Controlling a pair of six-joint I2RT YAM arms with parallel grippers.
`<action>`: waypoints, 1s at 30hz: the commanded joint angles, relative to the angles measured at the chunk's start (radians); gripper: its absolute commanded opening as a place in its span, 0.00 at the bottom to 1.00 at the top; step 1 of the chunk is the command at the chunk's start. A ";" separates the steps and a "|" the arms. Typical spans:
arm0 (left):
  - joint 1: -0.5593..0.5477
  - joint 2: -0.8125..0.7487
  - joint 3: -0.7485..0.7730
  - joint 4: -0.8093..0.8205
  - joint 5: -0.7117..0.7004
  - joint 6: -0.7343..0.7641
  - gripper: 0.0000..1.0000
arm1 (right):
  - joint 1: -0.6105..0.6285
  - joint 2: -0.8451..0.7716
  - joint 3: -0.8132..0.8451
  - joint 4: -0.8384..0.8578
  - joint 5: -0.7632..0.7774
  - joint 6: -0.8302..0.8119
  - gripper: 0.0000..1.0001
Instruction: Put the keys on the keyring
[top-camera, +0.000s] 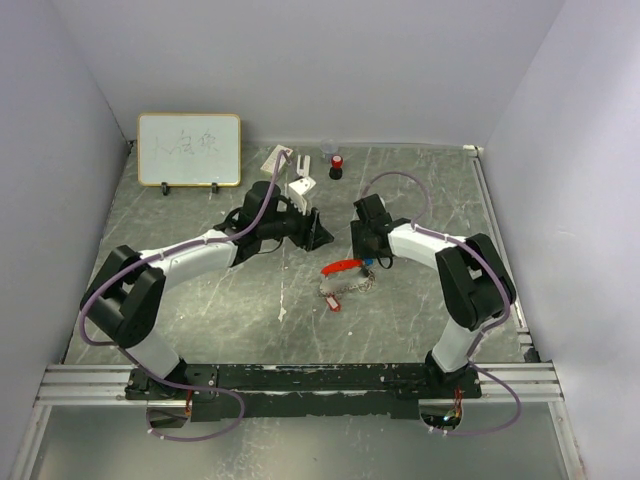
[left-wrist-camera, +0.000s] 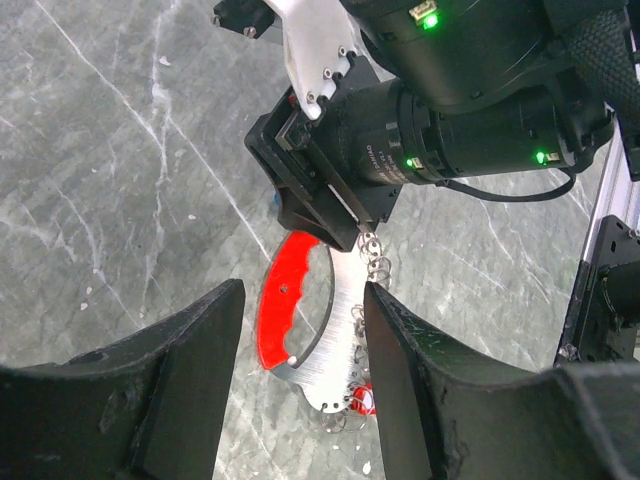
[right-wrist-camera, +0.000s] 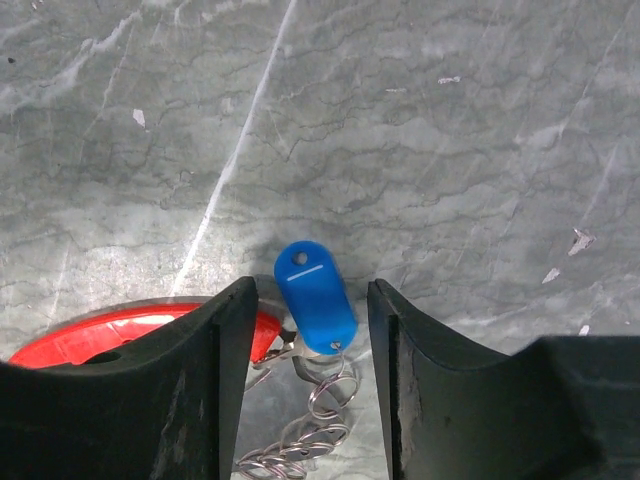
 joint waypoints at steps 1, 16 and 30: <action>0.014 -0.043 -0.008 0.037 -0.004 -0.012 0.62 | 0.006 0.042 0.017 -0.056 0.034 -0.005 0.47; 0.036 -0.042 -0.017 0.051 0.011 -0.019 0.62 | 0.001 0.044 0.018 -0.053 0.010 0.024 0.14; 0.037 -0.036 -0.032 0.091 0.039 -0.022 0.62 | -0.016 -0.093 0.004 0.017 0.001 0.055 0.01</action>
